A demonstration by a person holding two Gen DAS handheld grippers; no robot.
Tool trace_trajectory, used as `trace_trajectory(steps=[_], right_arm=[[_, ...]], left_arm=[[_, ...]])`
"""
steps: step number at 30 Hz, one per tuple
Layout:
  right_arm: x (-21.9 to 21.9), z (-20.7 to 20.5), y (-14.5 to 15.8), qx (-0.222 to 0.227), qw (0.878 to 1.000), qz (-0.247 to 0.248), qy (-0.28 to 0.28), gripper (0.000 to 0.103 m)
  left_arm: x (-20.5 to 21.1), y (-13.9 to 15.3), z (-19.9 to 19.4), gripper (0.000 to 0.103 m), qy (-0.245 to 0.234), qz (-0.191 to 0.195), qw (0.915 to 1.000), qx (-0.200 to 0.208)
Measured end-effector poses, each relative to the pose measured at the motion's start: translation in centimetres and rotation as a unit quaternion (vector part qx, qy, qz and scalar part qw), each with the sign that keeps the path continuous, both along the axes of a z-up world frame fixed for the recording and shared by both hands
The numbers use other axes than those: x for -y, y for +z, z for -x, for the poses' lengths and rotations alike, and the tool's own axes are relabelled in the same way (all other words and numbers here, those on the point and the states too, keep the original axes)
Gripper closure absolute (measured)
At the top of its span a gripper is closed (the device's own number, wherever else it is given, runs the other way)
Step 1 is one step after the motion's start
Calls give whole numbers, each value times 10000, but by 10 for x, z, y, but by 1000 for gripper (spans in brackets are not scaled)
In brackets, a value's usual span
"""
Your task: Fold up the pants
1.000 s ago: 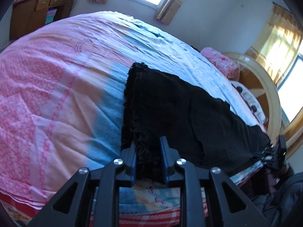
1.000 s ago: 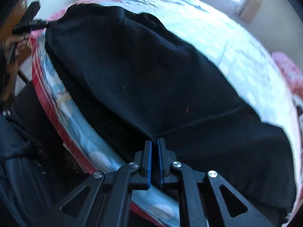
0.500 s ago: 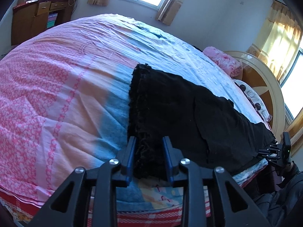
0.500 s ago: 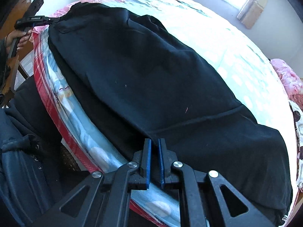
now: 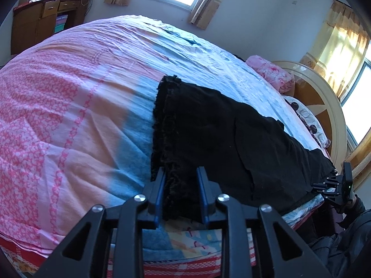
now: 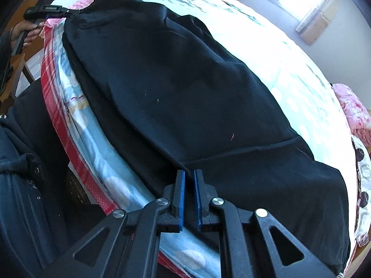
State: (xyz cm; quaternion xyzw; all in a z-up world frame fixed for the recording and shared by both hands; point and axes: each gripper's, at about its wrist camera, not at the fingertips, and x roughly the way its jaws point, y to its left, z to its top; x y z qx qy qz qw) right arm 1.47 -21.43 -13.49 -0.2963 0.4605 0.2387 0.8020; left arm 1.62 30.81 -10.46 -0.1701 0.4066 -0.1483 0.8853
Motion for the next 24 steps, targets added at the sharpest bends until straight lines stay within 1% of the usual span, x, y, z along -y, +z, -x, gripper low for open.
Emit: trace_trajectory(steps=[1,3,5,10,13,15,16,17,18,21,22,23,24], right_arm=[[1,-2,1,-59,9999,-66,-55,95],[2,-1,7,-157,9997,-167,-55,100],[0,5,11,-142,9998,-109,9,101],[3,16,20,-270,9992,-282,-45,101],[4,15,14,-287,9993,-228,-86,101],[1,10,2,-523,9985,-140,-96,101],[-3,9,0,-510,9987,-36,-23,101],[-7,12,1,-401,9991,77,100,100],[-8,13,4,-385,9991,97,130,99],[-5,12,11,-636,9977,63,243,93],[-2,12,17,-696,9972,-16,284,87],[0,11,23,-739,9968,-118,288,77],[0,9,31,-768,9962,-266,313,72]], left_arm=[[0,1,0,76,-3,-12,10000,3],[2,2,0,77,-15,-30,10000,14],[2,4,1,78,-10,-5,10000,23],[-5,4,4,79,72,52,10000,28],[-6,0,4,78,61,79,9999,-6],[-5,0,4,78,51,86,9999,5],[-4,2,4,79,52,52,10000,15],[-3,4,5,78,60,-5,10000,27],[-4,8,7,78,91,-84,9999,47],[-4,18,15,73,193,-261,9994,128],[-4,20,17,68,214,-308,9992,165],[-3,24,18,61,237,-366,9989,195],[-2,28,21,56,300,-485,9981,245]])
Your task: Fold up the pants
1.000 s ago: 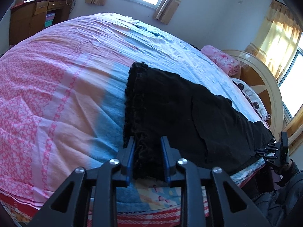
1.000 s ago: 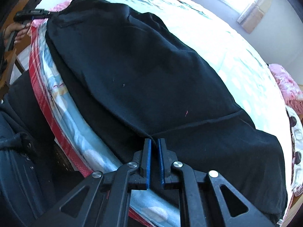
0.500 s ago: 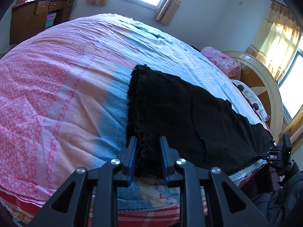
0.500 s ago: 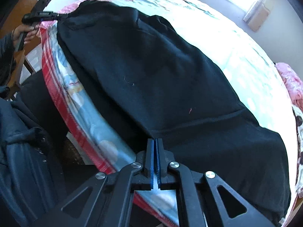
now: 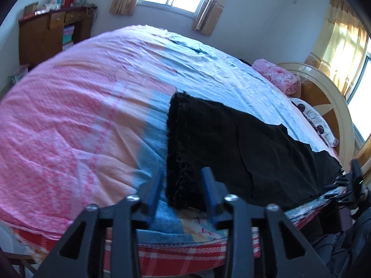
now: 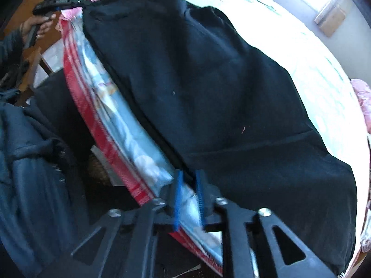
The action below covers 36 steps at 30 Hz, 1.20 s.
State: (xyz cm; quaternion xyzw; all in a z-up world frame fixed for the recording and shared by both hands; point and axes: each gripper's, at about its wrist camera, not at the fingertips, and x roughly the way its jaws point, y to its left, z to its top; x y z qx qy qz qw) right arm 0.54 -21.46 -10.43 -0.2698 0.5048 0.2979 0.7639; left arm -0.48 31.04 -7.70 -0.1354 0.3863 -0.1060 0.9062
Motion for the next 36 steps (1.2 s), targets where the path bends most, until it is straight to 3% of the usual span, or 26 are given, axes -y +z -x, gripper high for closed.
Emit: trace_trajectory(steps=[1,2,5,9,11,16,21,25,30,32,33,34,36], right_arm=[[0,-1,6,2,9999,-132,18,67],[1,-4,20,39,9992,-407,3,67],[1,-18,49,45,9928,-1188,-115,67],[-6,-52,68,85,9802,-1937,-413,66],[-13,-75,72,57,9730,-2212,-652,66],[-39,-132,60,-269,9573,-2670,-1073,66],[-63,-185,35,-867,9402,-2974,-1416,66],[-73,-215,14,-1264,9252,-3187,-1626,67],[-85,-242,-5,-2084,9007,-3472,-1571,67],[-88,-251,-10,-2167,8960,-3521,-1623,68],[-89,-256,-11,-2092,8957,-3519,-1736,72],[-88,-262,-12,-2027,8949,-3517,-1856,85],[-84,-272,-17,-1953,8925,-3494,-2081,88]], left_arm=[[0,3,2,45,78,-128,9999,42],[0,6,4,41,110,-220,9997,87],[-3,15,7,37,198,-443,9986,201],[-4,25,10,37,433,-641,9963,379],[11,36,11,37,289,-727,9950,614],[84,49,-3,26,-534,-511,9928,943],[168,30,-36,26,-1489,-483,9848,759],[207,14,-52,26,-1928,-528,9784,530],[215,-8,-57,26,-2047,-486,9776,78],[215,-15,-59,26,-2033,-446,9781,-41],[214,-18,-59,26,-2025,-414,9784,-60],[214,-18,-59,26,-2020,-390,9786,-57],[214,-17,-57,25,-2015,-354,9788,-64]])
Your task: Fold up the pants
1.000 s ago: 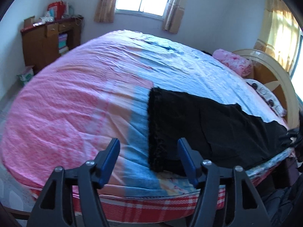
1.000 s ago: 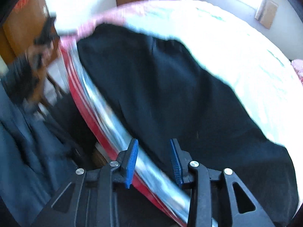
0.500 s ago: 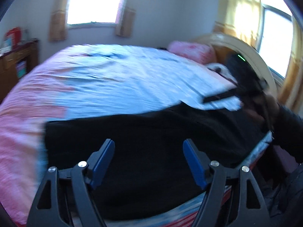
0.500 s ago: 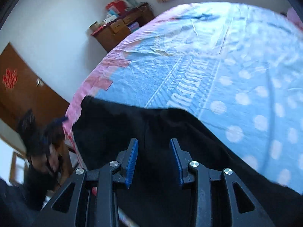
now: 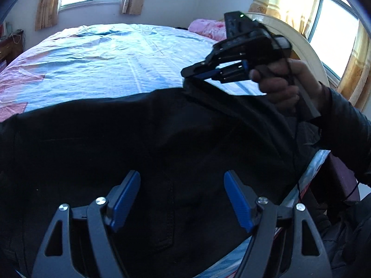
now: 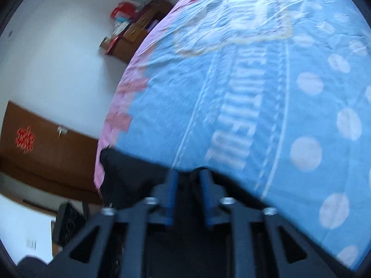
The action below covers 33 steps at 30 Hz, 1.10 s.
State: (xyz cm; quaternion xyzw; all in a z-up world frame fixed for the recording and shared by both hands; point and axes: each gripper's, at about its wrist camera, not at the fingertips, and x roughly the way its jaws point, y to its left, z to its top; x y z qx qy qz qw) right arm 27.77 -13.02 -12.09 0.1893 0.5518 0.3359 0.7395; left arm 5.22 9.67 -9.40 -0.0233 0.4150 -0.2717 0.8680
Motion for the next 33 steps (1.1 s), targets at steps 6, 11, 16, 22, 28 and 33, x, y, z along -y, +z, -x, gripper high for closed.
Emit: trace_trajectory(steps=[6,11,16,22,28,33], right_arm=[[11,-3,-6,-113,9998,-144,-128,88],[27,2,5,-91,9987,-456,-211,85],[26,3,6,-264,9987,-435,83,80],[4,-1,-9,-403,9985,-22,382,77],[2,-1,-2,-120,9996,-100,224,95],[14,-11,-16,-221,9997,-25,-78,95]], left_arm=[[5,3,3,24,15,-73,10000,25],[2,3,-2,23,55,-103,9999,4],[3,0,-3,18,72,-85,9999,28],[2,-1,-3,18,34,-83,9999,48],[2,-2,-3,16,3,-57,9999,99],[10,-1,-1,14,-56,-318,9993,185]])
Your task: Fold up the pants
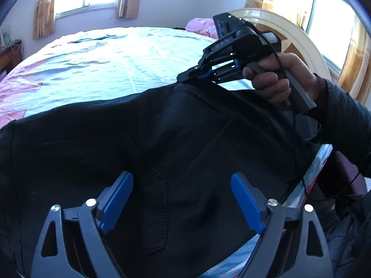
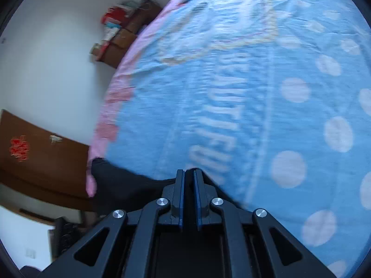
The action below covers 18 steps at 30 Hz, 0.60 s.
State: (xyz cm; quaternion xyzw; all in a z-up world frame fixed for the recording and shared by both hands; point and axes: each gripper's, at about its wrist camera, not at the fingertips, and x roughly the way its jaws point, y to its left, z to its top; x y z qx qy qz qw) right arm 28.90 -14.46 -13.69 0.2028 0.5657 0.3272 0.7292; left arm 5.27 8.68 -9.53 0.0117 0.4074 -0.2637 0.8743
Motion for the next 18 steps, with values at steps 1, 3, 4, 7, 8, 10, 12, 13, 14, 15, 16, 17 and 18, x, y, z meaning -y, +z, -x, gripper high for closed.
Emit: trace_trajectory(steps=[1,3,4,7,8,10,12,13,14,15,16,17,18], right_arm=[[2,0,-3,-33,10000,-53,9,95],[9,5,1,2,9999,-118,-91,88],[16,11,8,92,9997,-116,-172,71],[50,38,38,526,9976,-190,-410,54],[66,50,48,608,9967,-207,-499,54],[109,77,64,694,9937,-112,-874,54],[162,111,75,800,9876,-3,-1353,54],[182,123,79,822,9848,14,-1530,54],[220,148,84,843,9770,97,-1958,54],[245,165,87,866,9703,167,-2252,54],[271,182,90,888,9621,234,-2568,54],[310,210,92,905,9470,264,-3071,54],[335,226,94,892,9358,252,-3401,54]], left_arm=[[1,1,0,14,13,-40,10000,-12],[2,6,1,14,68,-74,9999,-32],[3,9,2,14,74,-74,9999,-19],[16,24,12,14,-67,-138,9997,210],[25,31,17,14,-186,-198,9990,345],[44,42,22,14,-428,-139,9978,486],[68,49,22,14,-794,62,9957,466],[85,50,22,14,-1035,152,9935,450],[100,51,21,14,-1211,183,9916,427],[124,49,20,14,-1457,190,9884,373],[140,47,20,14,-1642,194,9857,339],[156,46,20,14,-1841,206,9822,313],[175,44,20,14,-2058,214,9779,289]])
